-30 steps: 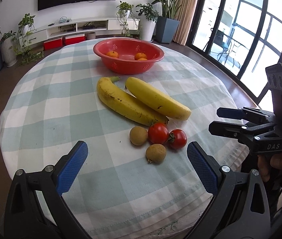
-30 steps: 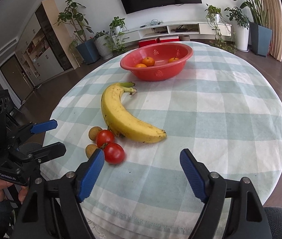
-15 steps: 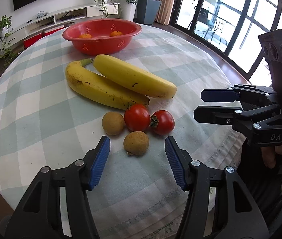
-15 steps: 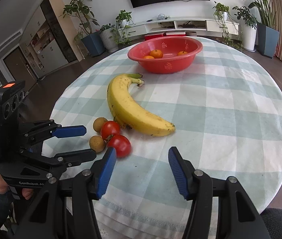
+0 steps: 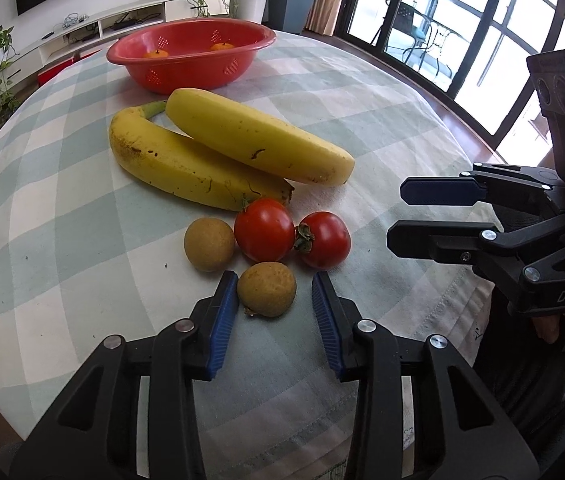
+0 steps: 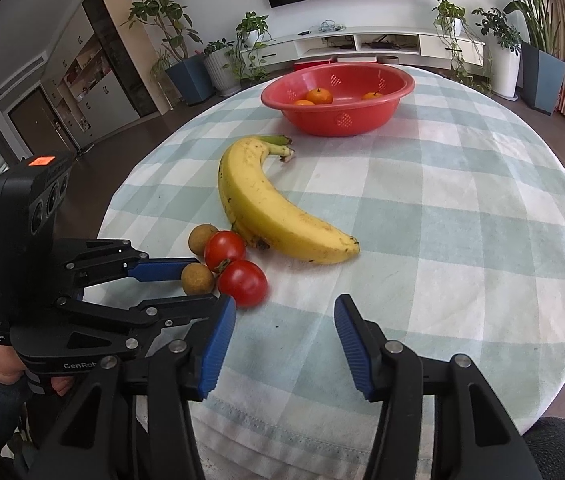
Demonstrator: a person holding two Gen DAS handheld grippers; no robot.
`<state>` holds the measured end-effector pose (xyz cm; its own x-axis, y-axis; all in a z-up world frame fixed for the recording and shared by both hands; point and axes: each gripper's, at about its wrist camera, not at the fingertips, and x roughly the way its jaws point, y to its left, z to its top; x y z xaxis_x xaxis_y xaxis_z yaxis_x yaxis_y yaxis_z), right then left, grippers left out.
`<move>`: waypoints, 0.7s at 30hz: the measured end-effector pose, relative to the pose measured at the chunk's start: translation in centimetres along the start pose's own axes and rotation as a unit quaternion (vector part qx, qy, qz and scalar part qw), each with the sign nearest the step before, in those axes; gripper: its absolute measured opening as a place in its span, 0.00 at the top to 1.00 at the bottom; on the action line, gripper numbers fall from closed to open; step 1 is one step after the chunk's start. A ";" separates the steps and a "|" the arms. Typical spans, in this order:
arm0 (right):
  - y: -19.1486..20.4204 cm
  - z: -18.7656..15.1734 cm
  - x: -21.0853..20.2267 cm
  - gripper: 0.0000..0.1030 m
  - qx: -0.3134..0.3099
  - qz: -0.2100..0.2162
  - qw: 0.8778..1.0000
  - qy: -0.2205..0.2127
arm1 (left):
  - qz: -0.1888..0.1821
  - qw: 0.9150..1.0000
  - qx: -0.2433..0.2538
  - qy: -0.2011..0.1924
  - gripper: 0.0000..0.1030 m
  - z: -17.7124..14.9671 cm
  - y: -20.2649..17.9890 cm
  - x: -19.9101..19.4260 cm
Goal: Organize fruits
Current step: 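Bring the left tool around a brown kiwi while the right tool approaches the tomatoes, then close the left tool on the brown kiwi while the right tool grasps a red tomato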
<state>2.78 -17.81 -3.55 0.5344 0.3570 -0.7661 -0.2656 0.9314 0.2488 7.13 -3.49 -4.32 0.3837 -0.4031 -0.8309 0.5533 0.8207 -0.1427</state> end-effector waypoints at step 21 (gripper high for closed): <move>1.7 1.1 2.3 0.46 -0.031 0.003 0.999 0.032 | -0.016 0.999 -0.042 -0.020 0.74 -1.9 1.2 -1.7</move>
<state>4.46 -15.30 -4.23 0.4802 0.3560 -0.8017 -0.3184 0.9224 0.2188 5.76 -1.09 -4.08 0.3972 -0.4435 -0.8035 0.5018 0.8380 -0.2145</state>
